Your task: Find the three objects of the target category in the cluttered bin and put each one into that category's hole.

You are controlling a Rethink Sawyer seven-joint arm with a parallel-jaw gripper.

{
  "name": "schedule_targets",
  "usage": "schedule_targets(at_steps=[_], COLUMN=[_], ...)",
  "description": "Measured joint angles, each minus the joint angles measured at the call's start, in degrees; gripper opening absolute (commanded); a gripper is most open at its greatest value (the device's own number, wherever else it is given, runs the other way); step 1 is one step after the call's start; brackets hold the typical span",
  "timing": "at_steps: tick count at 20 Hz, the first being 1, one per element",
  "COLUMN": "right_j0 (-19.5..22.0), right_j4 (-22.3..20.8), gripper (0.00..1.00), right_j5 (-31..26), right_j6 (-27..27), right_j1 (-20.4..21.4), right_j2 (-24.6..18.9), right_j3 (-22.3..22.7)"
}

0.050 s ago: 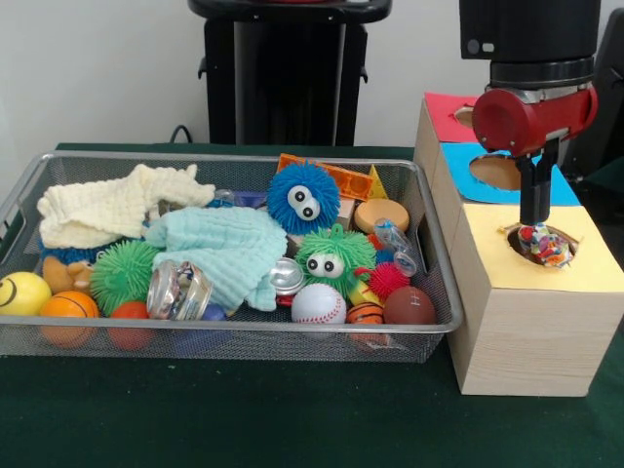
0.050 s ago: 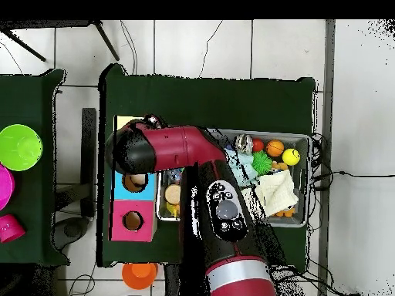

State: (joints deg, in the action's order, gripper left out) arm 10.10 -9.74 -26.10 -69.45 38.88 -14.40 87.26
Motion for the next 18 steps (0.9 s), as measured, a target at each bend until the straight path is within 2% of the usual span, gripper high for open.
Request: schedule_targets(at_steps=[18], right_j0=[2.1], right_j4=[0.0], gripper=[0.0], right_j5=[0.5], right_j6=[0.0], right_j1=[-2.2], right_j2=[-3.0], right_j3=[0.5])
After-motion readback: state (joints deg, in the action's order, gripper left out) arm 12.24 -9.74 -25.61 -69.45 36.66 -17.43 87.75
